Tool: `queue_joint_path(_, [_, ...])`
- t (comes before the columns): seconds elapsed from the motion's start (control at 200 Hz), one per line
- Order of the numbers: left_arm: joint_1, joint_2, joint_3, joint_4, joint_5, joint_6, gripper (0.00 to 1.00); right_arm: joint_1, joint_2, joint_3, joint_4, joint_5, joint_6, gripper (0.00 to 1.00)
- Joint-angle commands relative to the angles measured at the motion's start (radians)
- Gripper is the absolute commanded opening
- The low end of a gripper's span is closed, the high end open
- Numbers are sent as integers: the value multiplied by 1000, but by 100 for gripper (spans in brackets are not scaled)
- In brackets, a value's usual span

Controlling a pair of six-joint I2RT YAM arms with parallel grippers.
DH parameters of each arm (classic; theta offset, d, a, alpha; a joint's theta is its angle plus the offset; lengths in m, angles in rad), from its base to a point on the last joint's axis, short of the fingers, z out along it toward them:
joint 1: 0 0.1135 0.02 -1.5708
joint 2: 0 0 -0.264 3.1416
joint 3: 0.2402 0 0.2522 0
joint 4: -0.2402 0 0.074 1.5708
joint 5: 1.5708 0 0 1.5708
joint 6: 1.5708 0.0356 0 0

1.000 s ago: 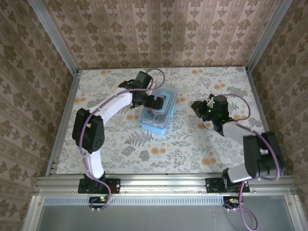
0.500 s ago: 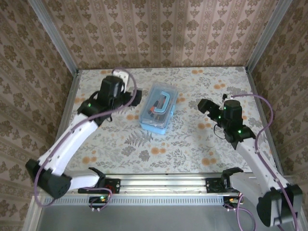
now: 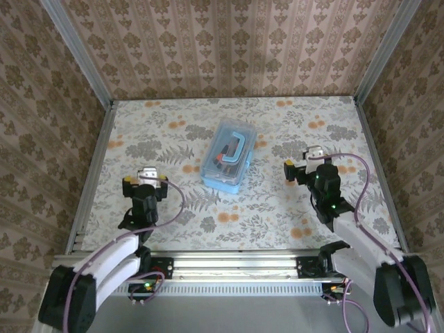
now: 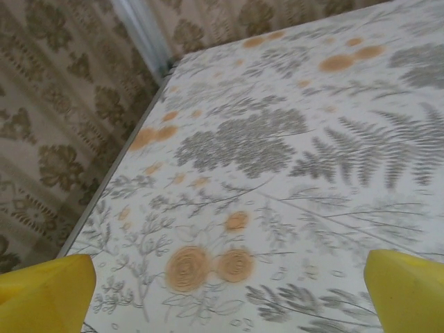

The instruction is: Pack the tool kit

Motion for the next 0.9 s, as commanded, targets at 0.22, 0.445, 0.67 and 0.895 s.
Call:
queue_joint_path(0.22, [212,486,60,638,304,29,100,-74,345,-69,517,10,17,100])
queue_joint_path(0.445, [240,699,129,711,371,37,100,-133,546,9,558,-35,59,100])
queue_joint_path(0.67, [350,686,263,432,569,-25,100,-188,557,82,426,-109,100,100])
queue_joint_path(0.895, [344,686,270,424,572,-12,100,-174,555,80,427,-89,90,100])
